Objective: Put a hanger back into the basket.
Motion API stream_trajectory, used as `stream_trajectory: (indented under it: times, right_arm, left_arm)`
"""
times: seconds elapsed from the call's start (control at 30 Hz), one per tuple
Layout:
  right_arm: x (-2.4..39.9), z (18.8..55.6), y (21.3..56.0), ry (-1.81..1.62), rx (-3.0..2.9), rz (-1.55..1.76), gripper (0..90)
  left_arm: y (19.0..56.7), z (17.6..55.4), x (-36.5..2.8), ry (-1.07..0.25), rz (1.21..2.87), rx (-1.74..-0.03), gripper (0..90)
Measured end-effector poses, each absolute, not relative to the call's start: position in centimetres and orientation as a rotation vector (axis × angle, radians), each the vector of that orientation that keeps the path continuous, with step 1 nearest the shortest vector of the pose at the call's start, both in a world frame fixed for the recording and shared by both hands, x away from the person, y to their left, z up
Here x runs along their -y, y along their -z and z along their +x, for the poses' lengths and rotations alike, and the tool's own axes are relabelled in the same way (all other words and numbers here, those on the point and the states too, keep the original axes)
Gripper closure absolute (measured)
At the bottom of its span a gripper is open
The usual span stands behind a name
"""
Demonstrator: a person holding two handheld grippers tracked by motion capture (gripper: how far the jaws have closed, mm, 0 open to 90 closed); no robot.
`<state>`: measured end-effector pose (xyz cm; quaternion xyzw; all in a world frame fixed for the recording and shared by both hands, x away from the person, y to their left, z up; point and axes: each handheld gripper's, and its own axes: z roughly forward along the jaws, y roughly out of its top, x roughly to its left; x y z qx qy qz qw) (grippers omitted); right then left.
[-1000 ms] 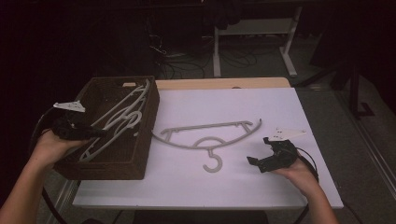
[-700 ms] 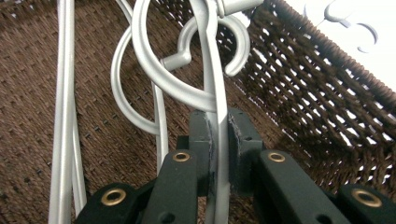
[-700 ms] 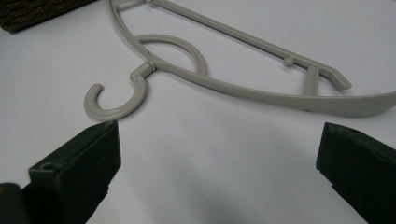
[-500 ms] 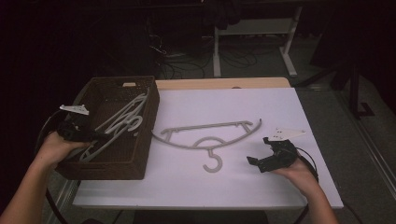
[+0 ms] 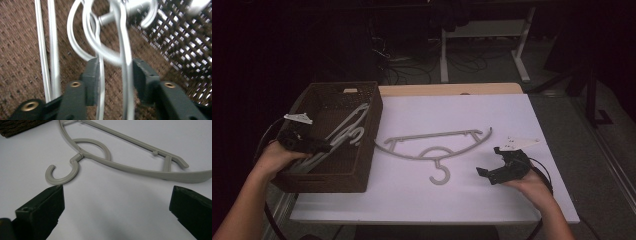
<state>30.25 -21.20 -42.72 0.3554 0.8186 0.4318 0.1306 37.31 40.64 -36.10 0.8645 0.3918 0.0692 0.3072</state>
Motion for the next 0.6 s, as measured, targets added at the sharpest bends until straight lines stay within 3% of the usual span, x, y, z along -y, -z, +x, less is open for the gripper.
stream_trajectory:
  times: [0.13,0.23,0.6]
  right_arm:
    - [21.2,30.3,42.7,-1.258,-2.378,1.032,0.0]
    - [21.2,30.3,42.7,-1.26,-2.379,1.035,0.0]
    - [21.1,30.5,42.8,-1.264,-2.381,1.032,0.0]
  left_arm:
    - [35.3,37.1,-40.9,-0.219,2.201,-1.046,38.2]
    - [34.5,36.8,-40.8,-0.228,2.152,-1.032,32.8]
    - [32.0,36.2,-37.4,-0.219,2.058,-0.904,25.1]
